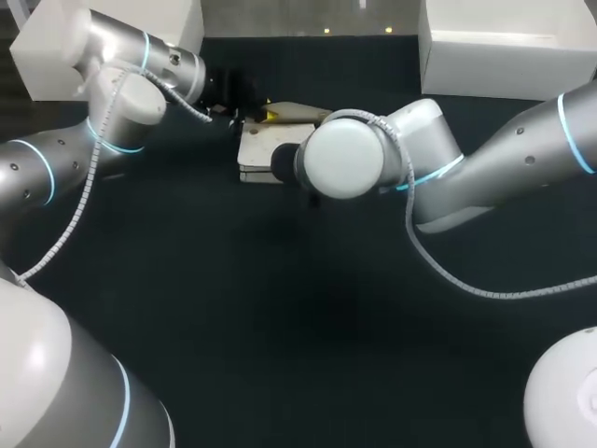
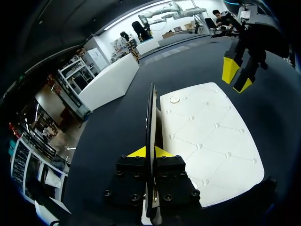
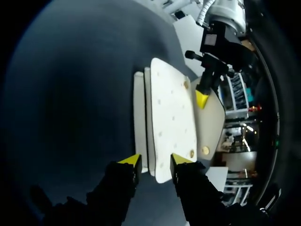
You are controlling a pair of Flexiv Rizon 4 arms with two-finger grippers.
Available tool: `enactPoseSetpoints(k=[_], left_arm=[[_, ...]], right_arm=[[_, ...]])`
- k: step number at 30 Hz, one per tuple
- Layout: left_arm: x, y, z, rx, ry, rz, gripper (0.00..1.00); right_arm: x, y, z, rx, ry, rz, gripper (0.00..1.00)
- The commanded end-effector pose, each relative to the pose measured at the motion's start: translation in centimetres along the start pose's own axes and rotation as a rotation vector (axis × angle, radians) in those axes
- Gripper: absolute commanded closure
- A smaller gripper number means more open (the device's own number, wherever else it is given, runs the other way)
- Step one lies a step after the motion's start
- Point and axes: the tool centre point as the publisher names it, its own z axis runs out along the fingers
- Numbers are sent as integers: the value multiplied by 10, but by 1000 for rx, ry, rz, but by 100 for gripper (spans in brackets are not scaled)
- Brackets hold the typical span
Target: Pick up the bag, open it, inspect its contents, close it, and place it on the opposite side
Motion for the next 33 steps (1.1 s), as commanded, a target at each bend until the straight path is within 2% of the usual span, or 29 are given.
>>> enactPoseSetpoints(k=[1, 18, 26, 33], left_arm=[[2, -1, -2, 5, 11, 7, 100], [4, -3, 1, 9, 35, 20, 100], [7, -4, 3, 16, 47, 45, 100], [13, -4, 2, 39, 26, 104, 100]], right_arm=[[3, 2, 10, -10, -15, -13, 63], [-2, -6, 28, 15, -19, -31, 78], [-4, -7, 31, 12, -25, -27, 100], [-3, -6, 31, 6, -31, -16, 100]])
